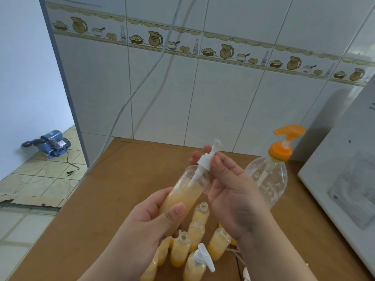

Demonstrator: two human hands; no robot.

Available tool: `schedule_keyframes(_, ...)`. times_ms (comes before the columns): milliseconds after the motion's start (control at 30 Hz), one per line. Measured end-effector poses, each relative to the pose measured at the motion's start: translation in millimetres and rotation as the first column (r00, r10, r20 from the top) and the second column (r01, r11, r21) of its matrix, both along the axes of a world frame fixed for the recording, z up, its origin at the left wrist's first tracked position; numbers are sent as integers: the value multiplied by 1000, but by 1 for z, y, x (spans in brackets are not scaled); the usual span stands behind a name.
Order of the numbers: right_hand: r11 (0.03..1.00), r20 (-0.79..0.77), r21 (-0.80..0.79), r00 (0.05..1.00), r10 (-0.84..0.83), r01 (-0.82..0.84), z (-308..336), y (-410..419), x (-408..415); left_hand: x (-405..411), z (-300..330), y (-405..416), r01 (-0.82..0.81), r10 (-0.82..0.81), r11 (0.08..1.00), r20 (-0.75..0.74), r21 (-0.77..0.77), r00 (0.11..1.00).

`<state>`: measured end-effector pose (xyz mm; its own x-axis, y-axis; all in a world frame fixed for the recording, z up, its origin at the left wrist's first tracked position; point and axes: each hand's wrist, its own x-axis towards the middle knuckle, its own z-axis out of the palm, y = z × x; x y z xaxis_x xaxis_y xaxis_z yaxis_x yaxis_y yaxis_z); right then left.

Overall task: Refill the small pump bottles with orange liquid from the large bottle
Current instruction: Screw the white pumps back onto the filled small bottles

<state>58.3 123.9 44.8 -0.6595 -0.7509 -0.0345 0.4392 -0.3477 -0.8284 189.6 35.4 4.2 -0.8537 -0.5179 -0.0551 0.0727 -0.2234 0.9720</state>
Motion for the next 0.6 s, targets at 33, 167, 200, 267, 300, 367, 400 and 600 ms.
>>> schedule_keyframes(33, 1000, -24, 17, 999, -26, 26, 0, 0, 1, 2, -3, -1, -42, 46, 989, 29, -142, 999)
schedule_keyframes(167, 979, -105, 115, 982, -158, 170, 1, -5, 10, 6, -5, -4, -227, 315, 517, -63, -825, 947)
schedule_keyframes(200, 975, -128, 123, 977, -171, 187, 2, -5, 12, 5, -7, -5, -224, 319, 445, -80, -867, 944)
schedule_keyframes(267, 980, -218, 144, 971, -101, 135, 7, -3, 16, 4, -10, -7, -256, 353, 464, -89, -848, 932)
schedule_keyframes(300, 980, -297, 184, 954, -25, 82, 11, 1, 16, 3, -12, -10, -297, 383, 527, -89, -797, 919)
schedule_keyframes(367, 961, -467, 275, 879, 100, 37, 23, 15, 10, 3, -18, -18, -339, 427, 643, -46, -687, 903)
schedule_keyframes(400, 950, -554, 298, 827, 93, 93, 28, 25, 3, 6, -21, -24, -349, 448, 674, -16, -651, 894)
schedule_keyframes(600, 827, -824, 324, 566, 8, 460, 6, 102, -32, 33, -56, -63, -374, 530, 788, 230, -489, 816)
